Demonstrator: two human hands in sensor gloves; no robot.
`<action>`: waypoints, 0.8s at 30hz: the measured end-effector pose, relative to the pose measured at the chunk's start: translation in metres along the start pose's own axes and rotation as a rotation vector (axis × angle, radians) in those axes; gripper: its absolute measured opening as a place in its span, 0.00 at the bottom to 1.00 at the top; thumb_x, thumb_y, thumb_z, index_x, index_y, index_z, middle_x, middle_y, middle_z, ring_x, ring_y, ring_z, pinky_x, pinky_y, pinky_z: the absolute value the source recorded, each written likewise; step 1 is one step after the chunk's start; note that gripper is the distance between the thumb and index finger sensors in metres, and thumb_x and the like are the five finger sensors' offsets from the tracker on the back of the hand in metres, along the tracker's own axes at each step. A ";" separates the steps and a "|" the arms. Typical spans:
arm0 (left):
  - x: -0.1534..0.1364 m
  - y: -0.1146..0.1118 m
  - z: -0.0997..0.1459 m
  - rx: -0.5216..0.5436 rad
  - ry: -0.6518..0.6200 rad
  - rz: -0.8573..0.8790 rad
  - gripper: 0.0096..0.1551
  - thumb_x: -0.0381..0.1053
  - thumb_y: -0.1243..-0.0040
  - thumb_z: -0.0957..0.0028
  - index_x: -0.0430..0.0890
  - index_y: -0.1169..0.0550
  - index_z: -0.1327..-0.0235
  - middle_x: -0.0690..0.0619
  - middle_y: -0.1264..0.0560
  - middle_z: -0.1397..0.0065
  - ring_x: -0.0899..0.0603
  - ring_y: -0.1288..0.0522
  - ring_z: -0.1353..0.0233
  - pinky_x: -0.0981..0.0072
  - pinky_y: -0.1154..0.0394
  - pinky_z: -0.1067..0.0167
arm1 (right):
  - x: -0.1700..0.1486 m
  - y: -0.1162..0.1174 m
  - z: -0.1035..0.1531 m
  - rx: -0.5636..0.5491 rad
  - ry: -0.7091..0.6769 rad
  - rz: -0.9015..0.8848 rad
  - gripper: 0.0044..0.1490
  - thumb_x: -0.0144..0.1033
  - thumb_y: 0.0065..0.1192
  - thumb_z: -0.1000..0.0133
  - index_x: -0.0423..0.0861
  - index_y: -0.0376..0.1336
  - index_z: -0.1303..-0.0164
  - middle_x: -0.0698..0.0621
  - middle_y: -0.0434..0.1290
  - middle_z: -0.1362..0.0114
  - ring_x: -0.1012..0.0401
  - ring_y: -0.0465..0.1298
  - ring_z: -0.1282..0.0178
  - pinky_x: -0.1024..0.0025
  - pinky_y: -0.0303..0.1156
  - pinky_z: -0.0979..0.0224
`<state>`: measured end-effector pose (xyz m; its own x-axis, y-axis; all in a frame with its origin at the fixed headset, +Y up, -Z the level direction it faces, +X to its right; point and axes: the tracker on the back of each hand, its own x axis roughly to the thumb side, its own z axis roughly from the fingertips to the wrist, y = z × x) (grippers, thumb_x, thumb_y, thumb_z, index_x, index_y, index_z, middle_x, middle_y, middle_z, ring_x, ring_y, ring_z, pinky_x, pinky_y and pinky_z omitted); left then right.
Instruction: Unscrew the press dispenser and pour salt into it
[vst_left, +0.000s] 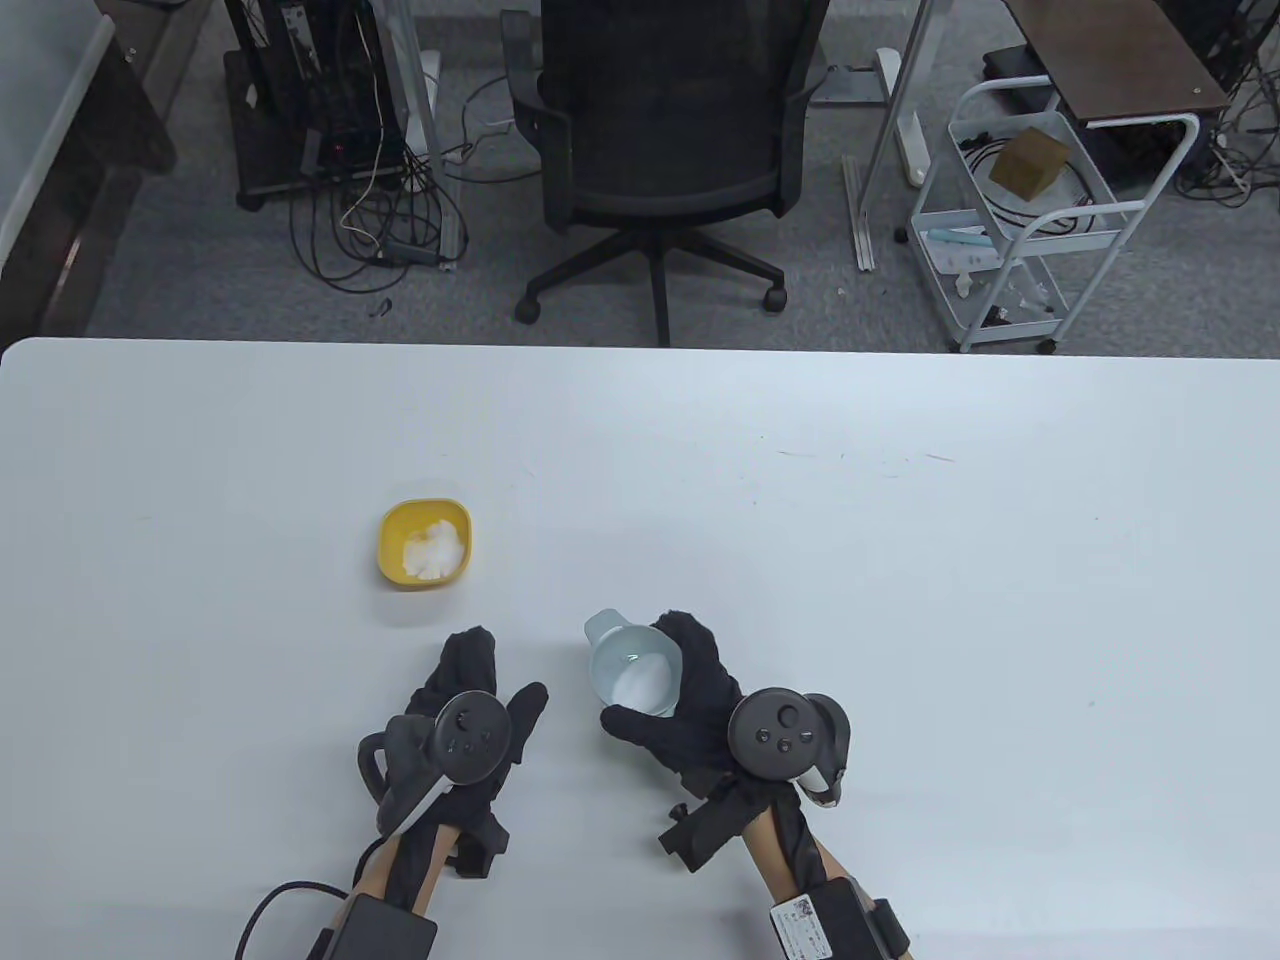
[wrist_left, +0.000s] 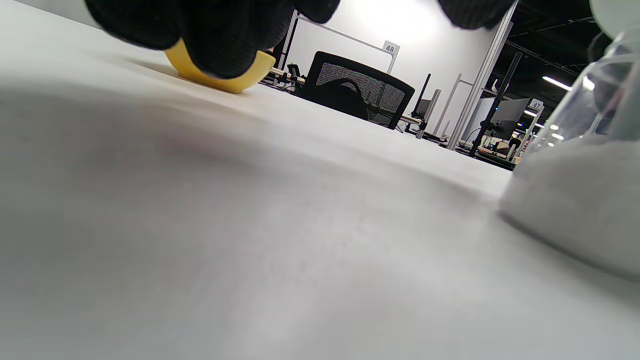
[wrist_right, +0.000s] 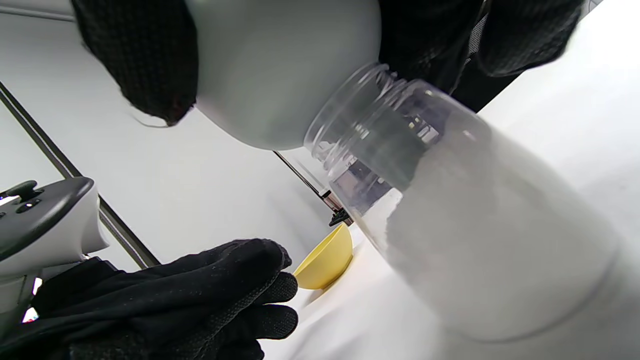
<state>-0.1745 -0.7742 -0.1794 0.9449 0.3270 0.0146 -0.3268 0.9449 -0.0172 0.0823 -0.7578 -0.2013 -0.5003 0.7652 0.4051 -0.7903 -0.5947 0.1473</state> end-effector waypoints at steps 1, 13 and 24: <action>0.000 0.000 0.000 -0.001 0.002 0.000 0.58 0.69 0.53 0.38 0.27 0.46 0.12 0.20 0.39 0.17 0.22 0.29 0.24 0.27 0.33 0.34 | 0.001 0.000 0.000 0.001 0.000 -0.001 0.70 0.57 0.68 0.42 0.20 0.38 0.18 0.20 0.57 0.20 0.31 0.67 0.26 0.26 0.61 0.31; -0.001 0.000 -0.001 -0.005 0.005 0.009 0.58 0.69 0.53 0.38 0.27 0.47 0.12 0.20 0.39 0.16 0.22 0.30 0.24 0.26 0.33 0.34 | 0.004 -0.006 -0.001 -0.017 -0.009 -0.001 0.70 0.57 0.67 0.41 0.19 0.38 0.18 0.21 0.58 0.20 0.31 0.67 0.26 0.26 0.61 0.31; -0.001 0.000 -0.001 -0.007 0.006 0.007 0.59 0.69 0.52 0.38 0.27 0.47 0.12 0.20 0.39 0.16 0.22 0.30 0.24 0.26 0.33 0.34 | 0.010 -0.009 -0.001 -0.031 -0.034 -0.032 0.70 0.57 0.67 0.41 0.19 0.38 0.18 0.21 0.58 0.21 0.32 0.67 0.26 0.26 0.61 0.31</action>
<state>-0.1758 -0.7747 -0.1801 0.9425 0.3340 0.0083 -0.3337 0.9424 -0.0238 0.0836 -0.7442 -0.1995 -0.4630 0.7745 0.4311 -0.8166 -0.5618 0.1325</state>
